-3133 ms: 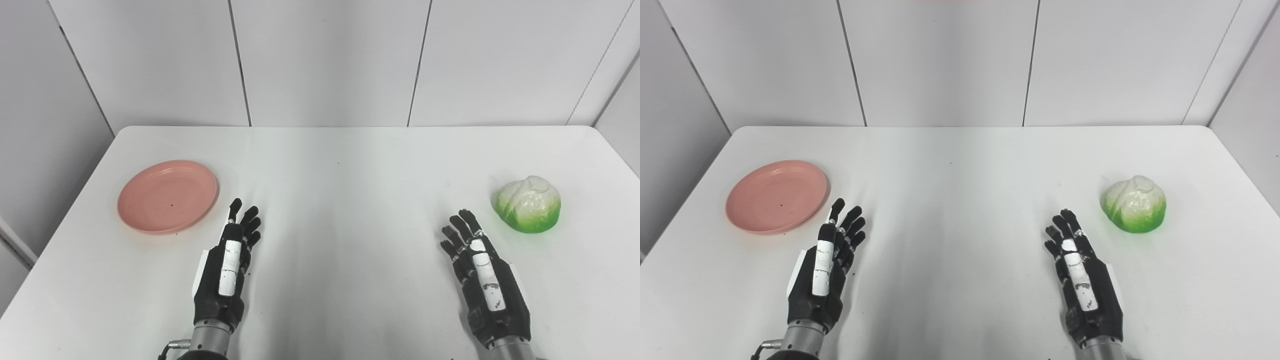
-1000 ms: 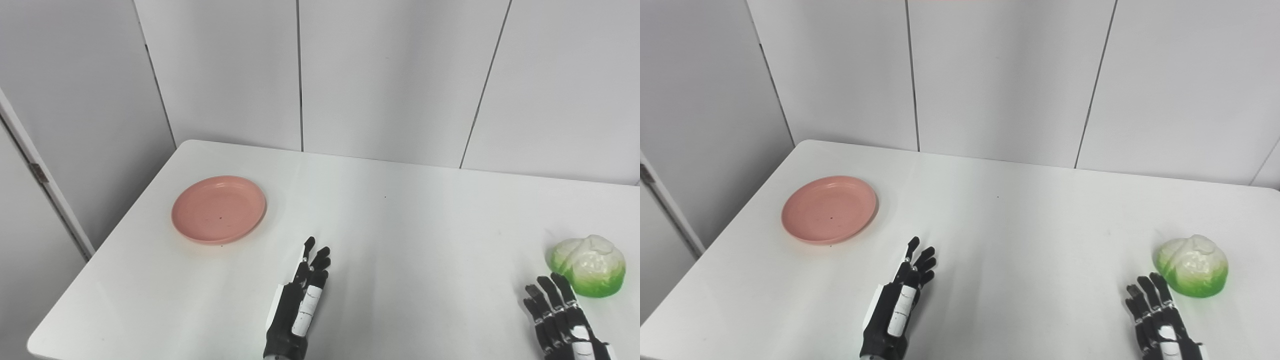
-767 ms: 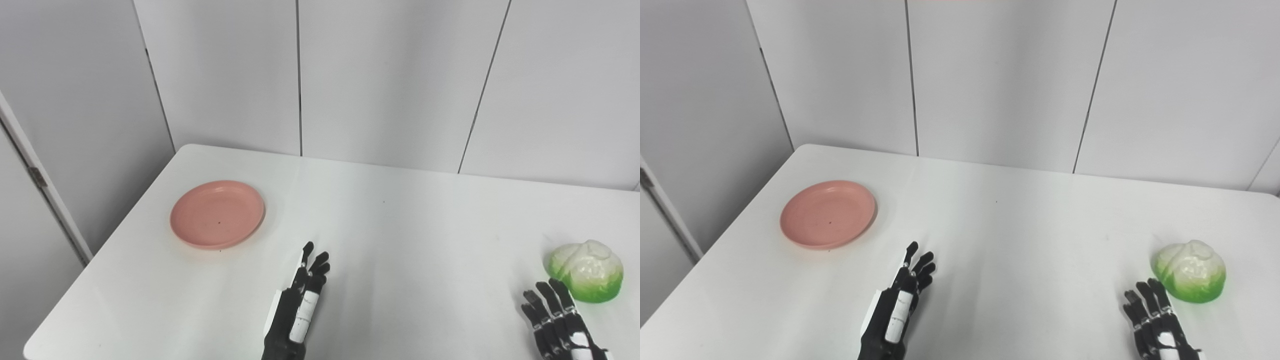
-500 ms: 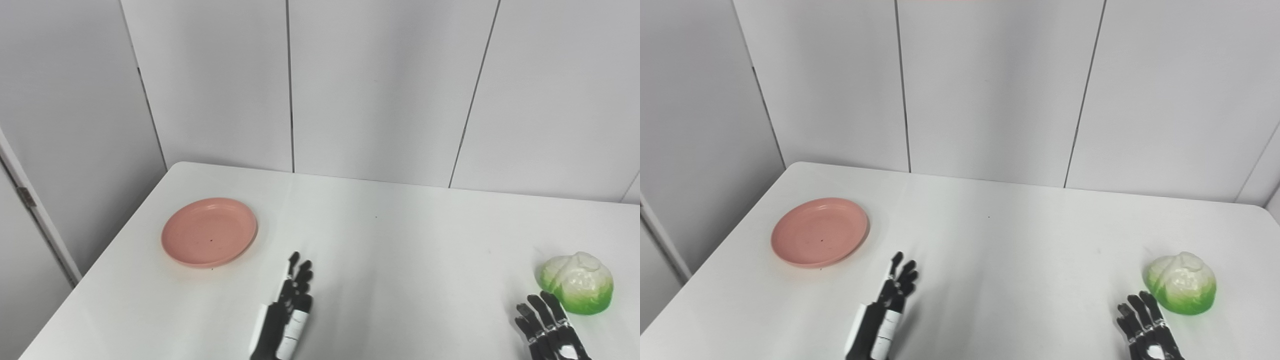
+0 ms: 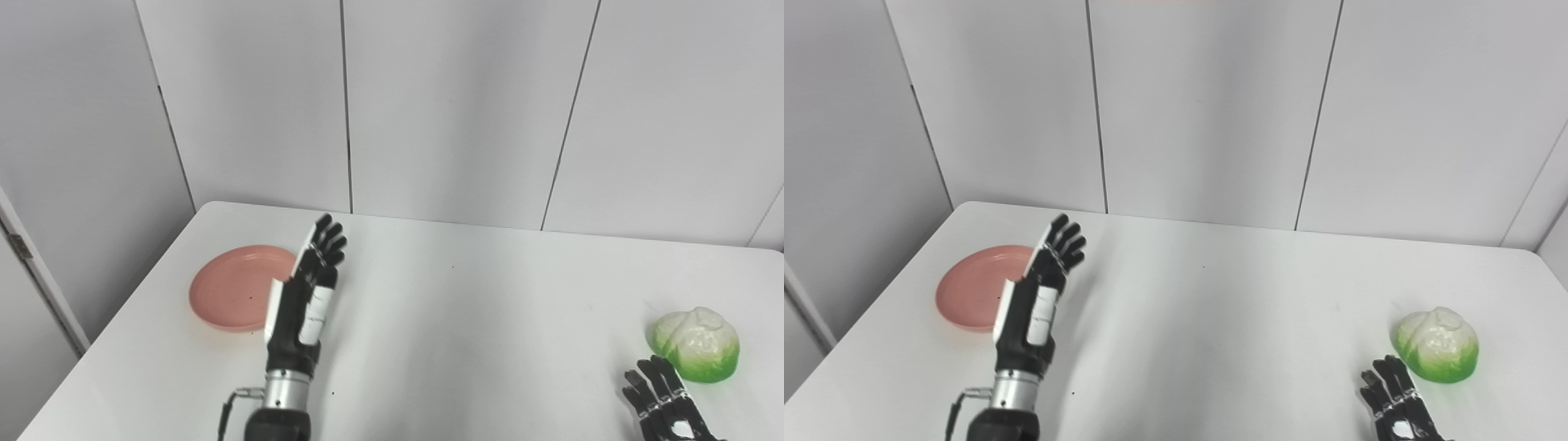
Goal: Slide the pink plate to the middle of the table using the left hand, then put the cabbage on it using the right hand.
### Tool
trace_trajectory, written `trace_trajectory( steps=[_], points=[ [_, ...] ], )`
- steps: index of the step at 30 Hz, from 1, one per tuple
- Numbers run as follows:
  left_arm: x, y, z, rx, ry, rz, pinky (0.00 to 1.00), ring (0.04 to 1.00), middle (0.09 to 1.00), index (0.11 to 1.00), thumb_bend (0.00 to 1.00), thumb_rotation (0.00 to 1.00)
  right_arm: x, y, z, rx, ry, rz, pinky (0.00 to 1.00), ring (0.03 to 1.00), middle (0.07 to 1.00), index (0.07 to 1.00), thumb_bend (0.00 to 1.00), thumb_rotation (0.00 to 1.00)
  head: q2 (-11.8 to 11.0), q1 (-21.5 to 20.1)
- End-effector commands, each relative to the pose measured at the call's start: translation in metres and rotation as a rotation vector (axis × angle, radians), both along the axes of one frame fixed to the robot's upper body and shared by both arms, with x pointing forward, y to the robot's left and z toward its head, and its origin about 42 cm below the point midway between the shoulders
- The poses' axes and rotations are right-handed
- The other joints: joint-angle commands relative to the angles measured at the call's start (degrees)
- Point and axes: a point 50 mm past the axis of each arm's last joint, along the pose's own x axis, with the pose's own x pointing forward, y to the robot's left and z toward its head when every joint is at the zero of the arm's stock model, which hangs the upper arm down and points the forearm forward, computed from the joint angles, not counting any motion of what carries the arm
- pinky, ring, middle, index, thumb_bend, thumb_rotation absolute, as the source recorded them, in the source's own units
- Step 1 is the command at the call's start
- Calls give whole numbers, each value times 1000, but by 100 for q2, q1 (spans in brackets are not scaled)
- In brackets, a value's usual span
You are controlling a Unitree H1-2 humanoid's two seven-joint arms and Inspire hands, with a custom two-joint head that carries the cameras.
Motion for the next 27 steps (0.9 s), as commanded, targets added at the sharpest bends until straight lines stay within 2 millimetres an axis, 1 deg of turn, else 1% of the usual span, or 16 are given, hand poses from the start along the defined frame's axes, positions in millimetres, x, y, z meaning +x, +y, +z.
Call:
trace_trajectory(
  steps=[1, 6, 10, 13, 14, 17, 19, 22, 24, 25, 26, 27],
  points=[
    [17, 10, 28, -4, -62, -14, 833, 889, 901, 877, 962, 883, -8, 9, -21, 27, 95, -5, 938, 907, 918, 905, 858, 681, 10, 7],
    [41, 35, 44, -16, -87, 2, 787, 882, 896, 854, 987, 855, -10, 9, -20, 24, 93, -5, 943, 905, 916, 906, 854, 685, 39, -10],
    [59, 60, 51, 17, -95, 51, 757, 864, 875, 828, 957, 879, -11, 10, -21, 26, 98, -8, 938, 900, 910, 900, 853, 686, 46, -34],
    [73, 84, 56, 42, -86, 103, 733, 845, 859, 816, 945, 883, -12, 10, -21, 21, 95, -8, 936, 900, 911, 900, 856, 697, 62, -51],
    [77, 91, 56, 48, -78, 125, 721, 828, 842, 801, 966, 876, -11, 10, -22, 22, 95, -8, 934, 899, 910, 895, 857, 698, 55, -51],
    [88, 112, 49, 79, -56, 168, 720, 819, 835, 788, 986, 888, -11, 11, -23, 24, 96, -12, 925, 892, 901, 876, 862, 694, 36, -69],
    [94, 122, 42, 86, -45, 184, 750, 831, 855, 804, 978, 895, -11, 11, -23, 11, 93, -12, 919, 892, 904, 879, 861, 704, 36, -69],
    [103, 140, 33, 84, -28, 226, 782, 837, 856, 812, 966, 892, -13, 11, -23, 8, 93, -15, 912, 889, 908, 887, 861, 711, 53, -68],
    [108, 150, 31, 68, -15, 250, 840, 856, 865, 821, 960, 887, -13, 11, -23, 14, 96, -16, 911, 888, 908, 887, 865, 704, 54, -60],
    [111, 156, 31, 63, -8, 262, 859, 860, 868, 826, 976, 880, -13, 11, -23, 17, 96, -15, 915, 890, 908, 889, 869, 700, 54, -60],
    [114, 163, 30, 68, 0, 277, 873, 863, 870, 834, 985, 878, -13, 11, -23, 19, 97, -14, 917, 891, 909, 891, 869, 699, 54, -60],
    [117, 169, 29, 75, 10, 293, 857, 859, 868, 845, 991, 885, -13, 11, -23, 20, 97, -13, 921, 893, 909, 890, 868, 699, 54, -60]
  ],
)
